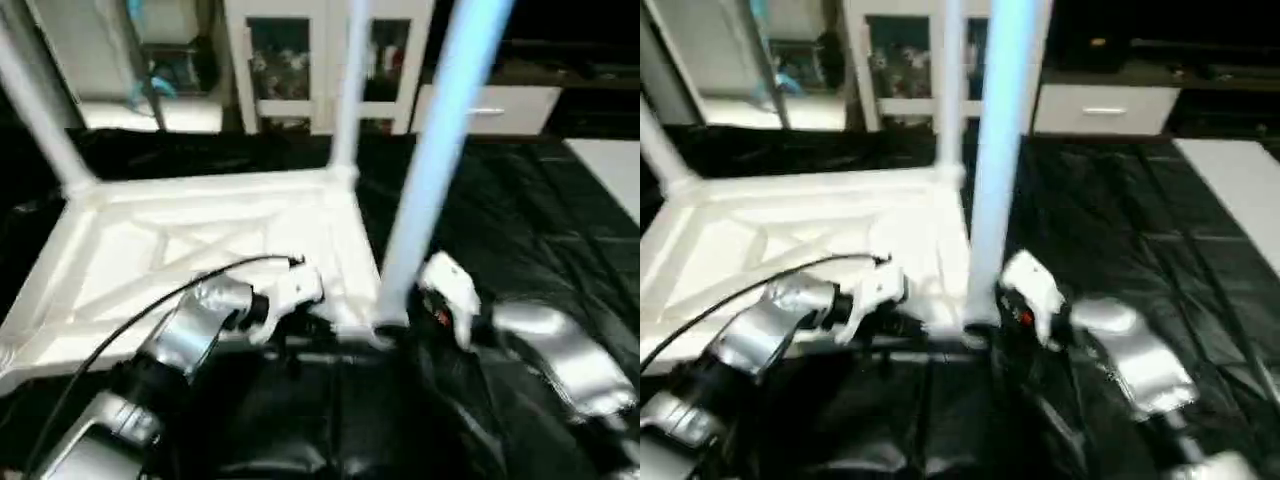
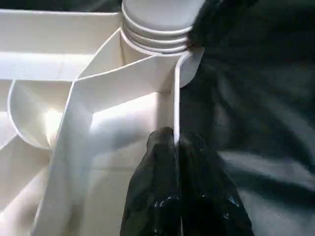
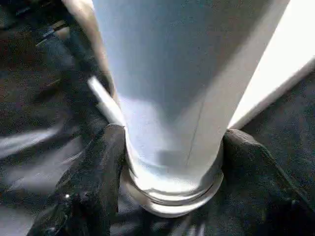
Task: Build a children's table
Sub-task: Rotate leg to tighten
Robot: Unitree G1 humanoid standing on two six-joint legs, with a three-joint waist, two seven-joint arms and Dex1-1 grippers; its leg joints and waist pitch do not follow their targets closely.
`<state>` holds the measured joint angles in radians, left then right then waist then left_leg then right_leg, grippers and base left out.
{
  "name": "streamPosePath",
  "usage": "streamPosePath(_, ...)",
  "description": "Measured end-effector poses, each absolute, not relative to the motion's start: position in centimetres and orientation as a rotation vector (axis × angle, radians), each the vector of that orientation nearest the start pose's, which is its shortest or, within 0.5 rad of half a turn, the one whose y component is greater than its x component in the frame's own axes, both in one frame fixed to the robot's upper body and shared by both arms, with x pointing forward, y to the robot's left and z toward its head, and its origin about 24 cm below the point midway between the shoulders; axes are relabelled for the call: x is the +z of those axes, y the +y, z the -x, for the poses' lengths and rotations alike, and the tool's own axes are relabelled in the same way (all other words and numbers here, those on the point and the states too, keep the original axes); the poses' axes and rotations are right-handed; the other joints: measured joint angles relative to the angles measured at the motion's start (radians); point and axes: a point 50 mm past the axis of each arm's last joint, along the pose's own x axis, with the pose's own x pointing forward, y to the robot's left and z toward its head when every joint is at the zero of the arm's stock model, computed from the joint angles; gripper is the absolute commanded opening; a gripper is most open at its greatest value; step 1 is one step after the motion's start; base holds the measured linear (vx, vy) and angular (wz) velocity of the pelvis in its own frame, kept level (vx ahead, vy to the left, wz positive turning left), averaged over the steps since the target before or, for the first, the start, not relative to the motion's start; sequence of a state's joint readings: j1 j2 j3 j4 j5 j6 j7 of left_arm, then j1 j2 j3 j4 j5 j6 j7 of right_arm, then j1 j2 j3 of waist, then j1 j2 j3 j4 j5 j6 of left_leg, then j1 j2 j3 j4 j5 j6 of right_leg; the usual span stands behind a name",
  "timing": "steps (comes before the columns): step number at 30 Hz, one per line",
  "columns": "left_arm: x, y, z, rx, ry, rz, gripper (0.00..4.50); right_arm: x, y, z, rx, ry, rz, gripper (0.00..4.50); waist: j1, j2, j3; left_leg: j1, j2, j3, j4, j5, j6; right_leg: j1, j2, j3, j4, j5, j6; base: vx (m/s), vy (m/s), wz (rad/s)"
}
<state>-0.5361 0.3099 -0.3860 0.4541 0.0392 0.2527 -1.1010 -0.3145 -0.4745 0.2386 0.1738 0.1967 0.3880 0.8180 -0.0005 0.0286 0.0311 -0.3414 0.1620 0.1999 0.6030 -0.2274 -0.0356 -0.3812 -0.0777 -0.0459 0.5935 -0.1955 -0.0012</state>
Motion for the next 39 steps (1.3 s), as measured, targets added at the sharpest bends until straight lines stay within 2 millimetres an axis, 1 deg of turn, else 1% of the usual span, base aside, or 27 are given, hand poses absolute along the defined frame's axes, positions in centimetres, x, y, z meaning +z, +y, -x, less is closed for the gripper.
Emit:
streamPosePath(1,3.8,9.7,-30.4,-1.305,0.505,-0.398,0.0,4.3,-15.8,-28.7,0.894,0.44,0.197,2.64,-0.004,-0.002,0.001,0.002,0.0,0.0,0.001,0.0,0.0,0.0,0.0,0.0,-0.001,0.0,0.0,-0.055,0.013,-0.05)
streamPosePath(2,3.7,9.4,-30.9,-1.253,0.495,-0.385,0.0,4.0,-15.5,-29.3,0.808,0.427,0.16,2.64,-0.011,-0.004,0.002,0.003,0.0,-0.001,0.001,0.0,0.0,0.0,0.0,0.0,-0.003,0.0,0.0,0.0,0.0,0.0)
streamPosePath(3,3.7,9.2,-31.2,-1.216,0.485,-0.383,0.0,3.8,-15.0,-29.8,0.752,0.419,0.143,2.64,-0.019,-0.004,0.003,0.002,-0.001,-0.001,0.001,0.0,0.0,-0.001,0.0,0.0,-0.005,0.0,0.0,0.0,0.0,0.0)
streamPosePath(5,3.5,8.4,-32.0,-1.13,0.47,-0.376,0.0,3.4,-14.1,-31.0,0.609,0.4,0.11,2.64,-0.028,-0.002,0.003,0.001,-0.002,-0.003,0.001,0.0,0.0,-0.001,0.0,-0.001,-0.012,0.0,0.0,0.0,0.0,0.0)
streamPosePath(7,3.5,8.1,-32.6,-1.064,0.461,-0.377,0.0,3.1,-13.1,-31.8,0.503,0.385,0.083,2.64,-0.037,-0.001,0.003,0.0,-0.002,-0.004,0.001,0.0,0.0,-0.001,0.0,-0.003,-0.017,0.0,0.0,0.0,0.0,0.0)
streamPosePath(8,3.5,8.0,-32.9,-1.031,0.458,-0.377,0.0,3.0,-12.5,-32.2,0.442,0.377,0.07,2.64,-0.044,-0.001,0.003,-0.001,-0.003,-0.004,0.001,0.0,0.0,-0.002,-0.001,-0.002,-0.018,0.0,0.0,0.0,0.0,0.0)
streamPosePath(10,3.5,7.8,-33.2,-0.997,0.455,-0.377,0.0,2.7,-11.6,-32.6,0.352,0.374,0.051,2.64,-0.05,-0.001,0.003,0.0,-0.006,-0.004,0.001,0.0,0.0,-0.002,-0.001,0.001,-0.018,0.0,0.0,0.0,0.0,0.0)
streamPosePath(11,3.5,7.7,-33.4,-0.972,0.454,-0.379,0.0,2.7,-10.7,-32.9,0.281,0.369,0.043,2.64,-0.055,0.0,0.003,-0.001,-0.006,-0.004,0.001,0.0,0.0,-0.002,-0.001,0.001,-0.018,0.001,-0.001,0.0,0.0,0.0)
streamPosePath(13,3.6,7.5,-33.6,-0.955,0.452,-0.379,0.0,2.7,-10.1,-33.2,0.215,0.365,0.035,2.64,-0.056,0.0,0.003,-0.002,-0.006,-0.004,0.001,0.0,0.0,-0.003,-0.001,0.001,-0.018,0.001,-0.002,0.0,0.0,0.0)
streamPosePath(15,3.7,7.4,-33.8,-0.943,0.449,-0.378,0.0,2.8,-9.5,-33.5,0.18,0.359,0.025,2.64,-0.057,-0.001,0.004,-0.001,-0.006,-0.003,0.001,0.0,0.0,-0.003,-0.001,0.002,-0.017,0.005,-0.008,0.0,0.0,0.0)
streamPosePath(17,3.6,7.4,-33.9,-0.941,0.449,-0.379,0.0,2.8,-8.8,-33.7,0.157,0.345,0.001,2.64,-0.058,-0.001,0.003,-0.004,-0.006,-0.004,0.0,0.0,0.0,-0.002,-0.001,0.0,-0.017,0.005,-0.009,0.0,0.0,0.0)
streamPosePath(19,3.6,7.5,-33.9,-0.941,0.445,-0.38,0.0,2.8,-8.6,-33.8,0.156,0.337,-0.005,2.64,-0.058,0.0,0.002,-0.004,-0.006,-0.004,-0.001,0.0,0.0,-0.003,-0.001,0.0,-0.017,0.005,-0.009,0.0,0.0,0.0)
streamPosePath(20,3.7,7.5,-33.9,-0.94,0.443,-0.384,0.0,2.8,-8.7,-33.8,0.173,0.331,-0.011,2.64,-0.058,-0.002,0.002,-0.004,-0.005,-0.004,-0.002,0.0,0.0,-0.003,-0.001,0.0,-0.016,0.006,-0.009,0.0,0.0,0.0)
streamPosePath(22,3.7,7.6,-33.9,-0.944,0.436,-0.392,0.0,2.8,-9.4,-33.6,0.215,0.319,-0.01,2.64,-0.052,-0.003,0.002,-0.005,-0.005,-0.004,-0.002,0.0,0.0,-0.003,-0.001,0.0,-0.016,0.006,-0.009,0.0,0.0,0.0)
streamPosePath(23,3.8,7.5,-33.9,-0.951,0.431,-0.394,0.0,2.7,-9.8,-33.5,0.231,0.311,-0.008,3.19,-0.05,-0.002,0.002,-0.005,-0.005,-0.004,-0.002,0.0,0.0,-0.003,-0.001,0.0,-0.016,0.006,-0.009,0.0,0.0,0.0)
streamPosePath(24,3.8,7.4,-33.8,-0.963,0.426,-0.396,0.0,2.7,-10.1,-33.3,0.259,0.304,0.0,3.33,-0.048,-0.001,0.002,-0.005,-0.005,-0.004,-0.002,0.0,0.0,-0.003,-0.001,0.0,-0.016,0.008,-0.012,0.0,0.0,0.0)
streamPosePath(26,3.9,7.3,-33.7,-0.983,0.419,-0.401,0.0,2.7,-10.8,-33.0,0.297,0.304,0.023,3.39,-0.043,-0.001,0.001,-0.005,-0.005,-0.004,-0.003,0.0,0.0,-0.003,-0.001,0.0,-0.015,0.012,-0.014,0.0,0.0,0.0)
streamPosePath(28,3.9,7.3,-33.5,-1.005,0.416,-0.401,0.0,2.8,-11.9,-32.6,0.353,0.302,0.05,3.68,-0.035,0.001,0.001,-0.006,-0.005,-0.004,-0.005,0.0,0.001,-0.003,-0.001,0.0,-0.015,0.013,-0.014,0.0,0.0,0.0)
streamPosePath(29,3.9,7.3,-33.4,-1.021,0.415,-0.402,0.0,3.0,-12.6,-32.4,0.394,0.304,0.068,3.74,-0.028,0.003,0.0,-0.006,-0.005,-0.003,-0.007,0.0,0.001,-0.003,-0.001,0.0,-0.015,0.012,-0.014,0.0,0.0,0.0)
streamPosePath(31,3.9,7.2,-33.1,-1.052,0.409,-0.409,0.0,3.4,-13.4,-32.1,0.457,0.305,0.09,3.78,-0.02,0.006,-0.001,-0.006,-0.004,-0.003,-0.009,0.0,0.001,-0.005,-0.001,-0.001,-0.015,0.012,-0.013,0.0,0.0,0.0)
streamPosePath(32,3.9,7.2,-32.9,-1.088,0.408,-0.412,0.0,3.8,-14.2,-31.5,0.532,0.31,0.117,4.0,-0.015,0.009,-0.001,-0.007,-0.004,-0.003,-0.011,0.002,0.005,-0.005,-0.001,-0.001,-0.016,0.011,-0.011,0.0,0.0,0.0)
streamPosePath(35,3.9,7.8,-31.9,-1.206,0.396,-0.415,0.0,4.7,-16.9,-29.7,0.712,0.344,0.211,4.0,0.006,0.016,-0.002,-0.007,-0.003,-0.003,-0.013,0.002,0.007,-0.005,0.0,-0.003,-0.015,0.008,-0.006,0.0,0.0,0.0)
streamPosePath(36,3.9,8.2,-31.5,-1.25,0.397,-0.409,0.0,5.1,-17.6,-29.1,0.763,0.355,0.245,4.0,0.008,0.016,-0.002,-0.006,-0.002,-0.003,-0.014,0.002,0.007,-0.005,0.0,-0.003,-0.015,0.007,-0.004,0.0,0.0,0.0)
streamPosePath(37,3.8,8.4,-31.0,-1.294,0.404,-0.4,0.0,5.4,-18.1,-28.7,0.799,0.364,0.27,4.0,0.009,0.016,-0.002,-0.006,-0.002,-0.003,-0.015,0.002,0.007,-0.005,0.0,-0.004,-0.015,0.006,-0.004,0.0,0.0,0.0)
streamPosePath(39,3.9,8.9,-30.4,-1.362,0.415,-0.392,0.0,5.8,-18.3,-27.9,0.889,0.382,0.294,4.0,0.014,0.017,-0.002,-0.007,0.0,-0.003,-0.015,0.002,0.007,-0.005,0.001,-0.006,-0.015,0.006,-0.003,0.0,0.0,0.0)
